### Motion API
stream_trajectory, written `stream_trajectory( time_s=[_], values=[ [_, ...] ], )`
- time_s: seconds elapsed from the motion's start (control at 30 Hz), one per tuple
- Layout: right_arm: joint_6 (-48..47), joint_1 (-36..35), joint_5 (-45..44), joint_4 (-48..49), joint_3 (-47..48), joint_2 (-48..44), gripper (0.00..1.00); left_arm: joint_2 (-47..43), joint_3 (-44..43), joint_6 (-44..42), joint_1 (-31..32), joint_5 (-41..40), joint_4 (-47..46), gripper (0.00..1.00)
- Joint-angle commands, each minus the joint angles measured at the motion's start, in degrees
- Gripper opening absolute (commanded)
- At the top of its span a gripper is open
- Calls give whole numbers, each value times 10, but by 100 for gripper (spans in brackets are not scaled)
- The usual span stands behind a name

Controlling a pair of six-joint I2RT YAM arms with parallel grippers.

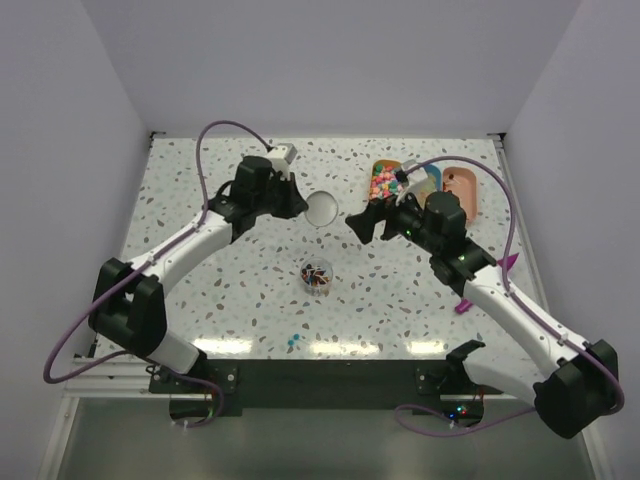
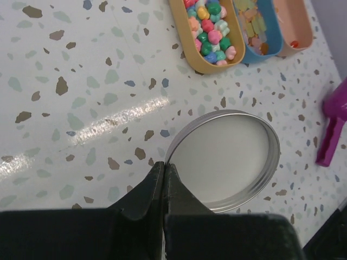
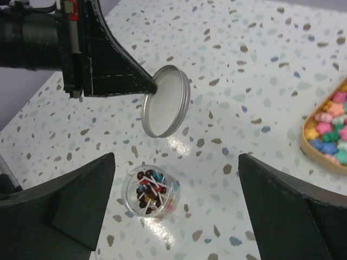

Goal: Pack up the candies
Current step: Pick up the bottle lid at the center of the board.

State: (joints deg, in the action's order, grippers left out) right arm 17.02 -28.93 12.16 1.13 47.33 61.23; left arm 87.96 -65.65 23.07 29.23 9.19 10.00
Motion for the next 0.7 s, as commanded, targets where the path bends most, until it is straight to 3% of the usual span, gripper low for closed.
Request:
stream_trajectory(
  time_s=[0.0, 0.2, 0.33, 0.67],
  values=[
    [-84, -2, 49, 120, -13, -1, 99, -26, 17, 36, -64, 135, -49, 0],
    [-116, 2, 131, 173, 19, 66, 99, -39, 60, 115, -143, 275, -134, 0],
    [-112, 3, 200, 275, 35, 128, 99, -40, 95, 191, -168, 355, -213, 0],
    [-119, 14, 360, 404, 94, 253, 99, -42, 209, 448, -178, 449, -541, 0]
  ],
)
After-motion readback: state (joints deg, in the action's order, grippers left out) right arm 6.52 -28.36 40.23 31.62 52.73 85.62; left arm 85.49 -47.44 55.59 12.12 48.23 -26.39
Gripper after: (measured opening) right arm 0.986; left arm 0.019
